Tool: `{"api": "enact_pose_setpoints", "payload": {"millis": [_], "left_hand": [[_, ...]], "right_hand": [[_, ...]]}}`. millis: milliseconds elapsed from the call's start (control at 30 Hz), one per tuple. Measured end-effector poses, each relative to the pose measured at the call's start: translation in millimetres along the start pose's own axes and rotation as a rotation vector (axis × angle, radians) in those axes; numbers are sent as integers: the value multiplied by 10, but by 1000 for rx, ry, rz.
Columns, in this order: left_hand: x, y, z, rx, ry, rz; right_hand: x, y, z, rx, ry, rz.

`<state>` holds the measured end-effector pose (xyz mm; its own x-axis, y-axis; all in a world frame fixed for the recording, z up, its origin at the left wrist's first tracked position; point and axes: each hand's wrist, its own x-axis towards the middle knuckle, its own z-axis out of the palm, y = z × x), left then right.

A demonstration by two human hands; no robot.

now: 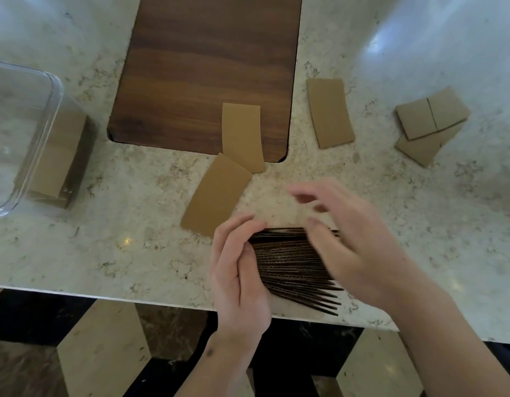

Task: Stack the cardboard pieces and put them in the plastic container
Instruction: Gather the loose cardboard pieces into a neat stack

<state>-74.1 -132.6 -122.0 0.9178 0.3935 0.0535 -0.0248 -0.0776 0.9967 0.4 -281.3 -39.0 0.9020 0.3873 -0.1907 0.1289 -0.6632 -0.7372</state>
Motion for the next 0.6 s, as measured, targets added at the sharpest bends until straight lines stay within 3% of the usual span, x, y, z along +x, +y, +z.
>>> {"api": "enact_pose_setpoints", "payload": {"millis": [100,167,433,500,600], "left_hand": [[10,24,15,15,15,17],[14,27,27,24,13,8],[35,122,25,104,2,-53],[38,159,37,96,13,-104],[42,162,61,136,49,-135]], "right_hand": [[-247,284,17,232,257,117],[-394,359,165,427,329,226],[-302,241,457,448,281,183],[-287,214,480,503,241,155],[-372,245,536,654,314,110]]}}
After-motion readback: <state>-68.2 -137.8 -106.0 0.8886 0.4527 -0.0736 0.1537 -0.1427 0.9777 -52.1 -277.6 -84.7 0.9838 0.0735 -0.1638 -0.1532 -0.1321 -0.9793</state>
